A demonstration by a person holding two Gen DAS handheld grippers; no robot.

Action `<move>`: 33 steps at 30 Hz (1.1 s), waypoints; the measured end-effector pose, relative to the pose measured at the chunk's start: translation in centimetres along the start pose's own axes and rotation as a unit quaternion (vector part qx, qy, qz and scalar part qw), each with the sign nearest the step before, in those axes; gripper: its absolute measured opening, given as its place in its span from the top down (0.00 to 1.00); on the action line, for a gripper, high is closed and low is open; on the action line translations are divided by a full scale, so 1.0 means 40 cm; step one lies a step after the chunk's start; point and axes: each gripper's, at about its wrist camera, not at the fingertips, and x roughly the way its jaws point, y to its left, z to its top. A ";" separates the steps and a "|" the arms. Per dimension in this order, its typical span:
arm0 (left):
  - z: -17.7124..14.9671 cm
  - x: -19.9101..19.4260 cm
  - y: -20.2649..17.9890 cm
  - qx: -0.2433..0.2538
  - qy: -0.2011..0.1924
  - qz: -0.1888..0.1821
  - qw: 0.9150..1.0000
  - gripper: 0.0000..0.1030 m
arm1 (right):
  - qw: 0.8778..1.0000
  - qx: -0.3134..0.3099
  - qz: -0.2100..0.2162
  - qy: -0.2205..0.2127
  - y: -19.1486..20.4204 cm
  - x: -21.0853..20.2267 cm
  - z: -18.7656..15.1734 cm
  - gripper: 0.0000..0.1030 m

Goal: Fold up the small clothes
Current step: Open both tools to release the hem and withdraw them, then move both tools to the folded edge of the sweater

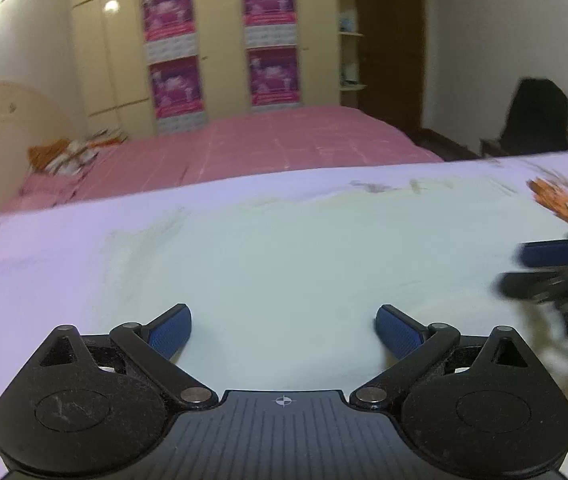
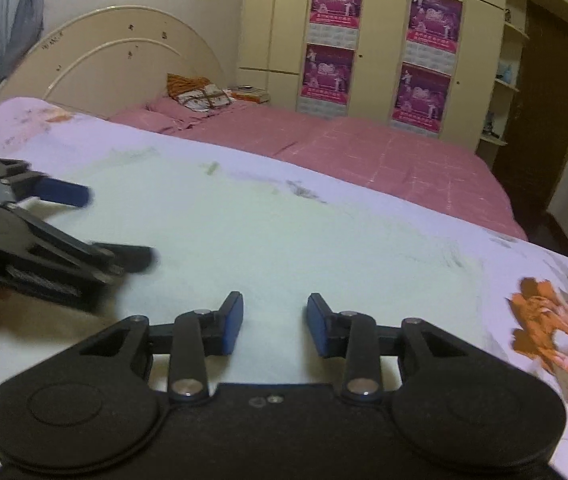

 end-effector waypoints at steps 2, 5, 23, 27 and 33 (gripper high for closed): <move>-0.005 -0.011 0.026 -0.003 -0.001 0.015 1.000 0.04 | 1.000 0.014 -0.016 0.005 -0.039 -0.013 -0.008 0.67; -0.026 -0.017 0.071 -0.013 0.002 0.026 1.000 0.04 | 0.998 0.032 -0.044 0.011 -0.108 -0.040 -0.039 0.67; -0.130 -0.148 -0.126 0.027 0.008 -0.026 0.999 0.04 | 1.000 -0.018 0.017 0.013 0.114 -0.166 -0.118 0.66; -0.153 -0.170 -0.048 0.005 0.015 -0.013 1.000 0.04 | 1.000 -0.011 0.001 0.020 0.094 -0.195 -0.144 0.65; -0.192 -0.187 0.032 -0.015 0.022 0.002 1.000 0.04 | 0.998 0.024 -0.036 0.037 -0.003 -0.241 -0.184 0.65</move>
